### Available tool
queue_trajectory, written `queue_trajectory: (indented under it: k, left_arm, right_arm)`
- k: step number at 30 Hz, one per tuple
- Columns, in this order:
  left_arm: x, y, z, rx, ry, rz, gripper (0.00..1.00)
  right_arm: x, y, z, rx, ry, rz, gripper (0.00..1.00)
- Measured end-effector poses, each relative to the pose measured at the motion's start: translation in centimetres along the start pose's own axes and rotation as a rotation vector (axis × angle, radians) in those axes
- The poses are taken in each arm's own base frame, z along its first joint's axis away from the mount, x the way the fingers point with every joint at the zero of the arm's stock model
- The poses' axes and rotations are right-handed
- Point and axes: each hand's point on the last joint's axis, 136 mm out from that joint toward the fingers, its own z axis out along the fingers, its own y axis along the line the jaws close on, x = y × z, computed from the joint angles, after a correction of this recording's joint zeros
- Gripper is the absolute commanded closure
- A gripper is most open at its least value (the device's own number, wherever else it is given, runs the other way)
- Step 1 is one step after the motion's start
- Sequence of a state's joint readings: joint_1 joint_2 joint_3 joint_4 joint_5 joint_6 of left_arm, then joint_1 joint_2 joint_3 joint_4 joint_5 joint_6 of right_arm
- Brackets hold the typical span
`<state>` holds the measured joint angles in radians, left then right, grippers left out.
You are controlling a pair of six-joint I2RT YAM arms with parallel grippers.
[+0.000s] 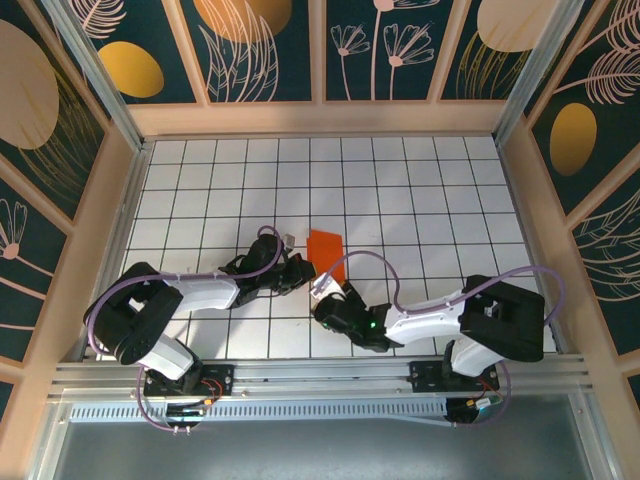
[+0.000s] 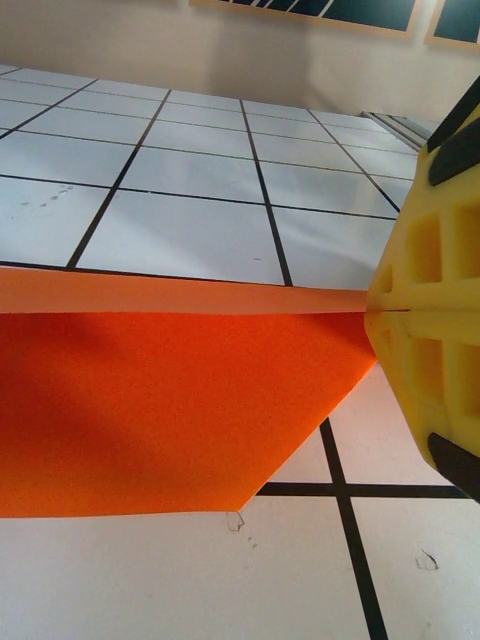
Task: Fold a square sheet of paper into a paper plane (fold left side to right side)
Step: Third fold the triangle at the center of the table.
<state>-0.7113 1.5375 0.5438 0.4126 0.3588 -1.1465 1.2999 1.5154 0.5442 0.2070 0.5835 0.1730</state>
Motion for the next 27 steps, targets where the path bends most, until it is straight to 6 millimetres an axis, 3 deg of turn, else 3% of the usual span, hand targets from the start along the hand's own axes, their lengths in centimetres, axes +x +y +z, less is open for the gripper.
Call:
queue_trajectory:
  k: [6,12,15,17,20,22,27]
  left_arm:
    - [0.0,0.0,0.0,-0.001,0.000,0.000,1.00]
    - [0.0,0.1,0.0,-0.003,0.001,-0.001,0.99]
    - [0.0,0.1,0.0,-0.005,0.002,-0.002,0.93]
    - [0.1,0.1,0.0,-0.005,0.002,-0.005,0.84]
    - [0.1,0.4,0.0,-0.010,-0.002,-0.008,0.77]
    - [-0.1,0.5,-0.3,-0.020,-0.016,-0.005,0.67]
    - [-1.0,-0.7,-2.3,-0.010,-0.083,0.029,0.50]
  right_arm:
    - [-1.4,0.0,0.0,0.013,-0.038,-0.014,0.52]
    - [-1.7,0.1,0.0,0.011,-0.045,-0.023,0.78]
    - [-1.7,0.1,0.0,0.008,-0.044,-0.026,0.92]
    - [-1.6,0.1,0.0,0.007,-0.040,-0.023,1.00]
    - [-1.4,0.0,0.1,-0.001,-0.028,-0.011,1.00]
    - [-1.2,0.0,0.2,-0.007,-0.020,-0.004,1.00]
    - [-1.5,0.0,0.3,-0.051,-0.012,0.045,1.00]
